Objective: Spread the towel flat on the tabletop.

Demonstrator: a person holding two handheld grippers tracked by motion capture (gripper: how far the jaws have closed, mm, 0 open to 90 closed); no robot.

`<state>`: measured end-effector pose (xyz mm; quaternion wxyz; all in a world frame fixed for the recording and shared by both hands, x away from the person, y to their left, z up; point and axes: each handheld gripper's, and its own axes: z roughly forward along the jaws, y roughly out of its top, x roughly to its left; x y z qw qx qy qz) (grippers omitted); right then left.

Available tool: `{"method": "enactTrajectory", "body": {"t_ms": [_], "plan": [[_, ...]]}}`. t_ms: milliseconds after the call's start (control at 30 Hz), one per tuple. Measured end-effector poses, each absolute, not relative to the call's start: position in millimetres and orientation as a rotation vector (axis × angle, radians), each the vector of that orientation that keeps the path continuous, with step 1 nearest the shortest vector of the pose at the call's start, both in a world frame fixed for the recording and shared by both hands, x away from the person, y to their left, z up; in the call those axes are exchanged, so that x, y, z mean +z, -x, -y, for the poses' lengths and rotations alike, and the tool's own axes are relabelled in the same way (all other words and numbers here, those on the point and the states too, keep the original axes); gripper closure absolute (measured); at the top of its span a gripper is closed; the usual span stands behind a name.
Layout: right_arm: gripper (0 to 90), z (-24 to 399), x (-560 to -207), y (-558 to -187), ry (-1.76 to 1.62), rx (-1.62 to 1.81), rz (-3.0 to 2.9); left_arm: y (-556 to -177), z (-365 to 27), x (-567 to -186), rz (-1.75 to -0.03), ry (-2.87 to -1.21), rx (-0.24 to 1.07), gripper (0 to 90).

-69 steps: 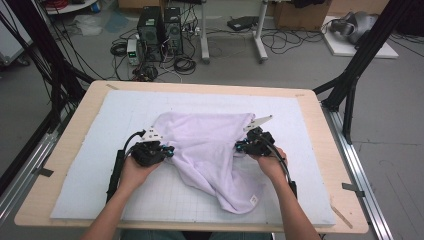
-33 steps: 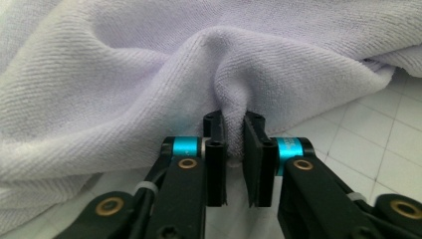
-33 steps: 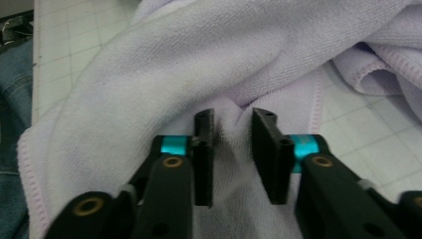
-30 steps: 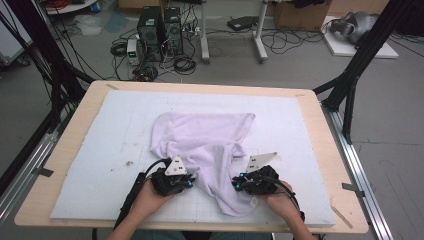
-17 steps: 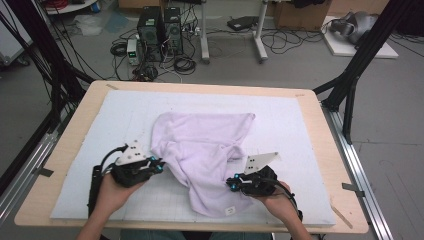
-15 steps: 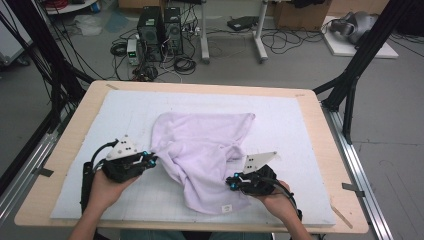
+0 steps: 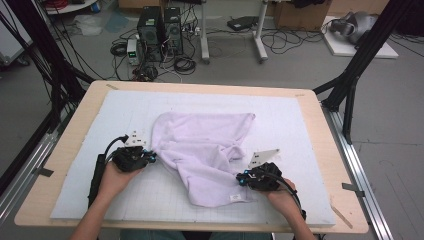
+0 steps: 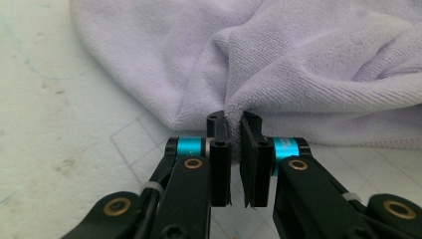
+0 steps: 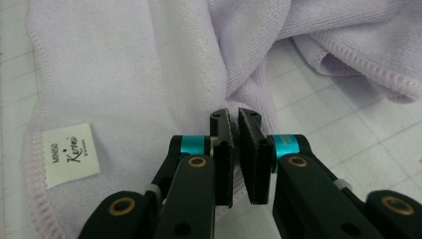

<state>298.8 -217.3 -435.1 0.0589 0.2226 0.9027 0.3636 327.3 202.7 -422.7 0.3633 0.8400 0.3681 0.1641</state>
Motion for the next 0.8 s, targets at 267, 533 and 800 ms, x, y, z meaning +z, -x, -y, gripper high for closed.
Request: {"method": "enactTrajectory", "body": {"t_ms": [267,533,800], "plan": [[78.6,212,-419,-291,-0.613,1.155,-2.678,-303,-216,-405,-0.913,-2.092,0.427,65.6],[71.7,206,-417,-282,-0.561,1.165,-2.677,-279,-207,-397,-0.815,-2.100,0.397,65.9],[67.9,203,-419,-276,-0.532,1.180,-2.675,-275,-166,-424,-0.717,-2.179,0.269,72.0]]}}
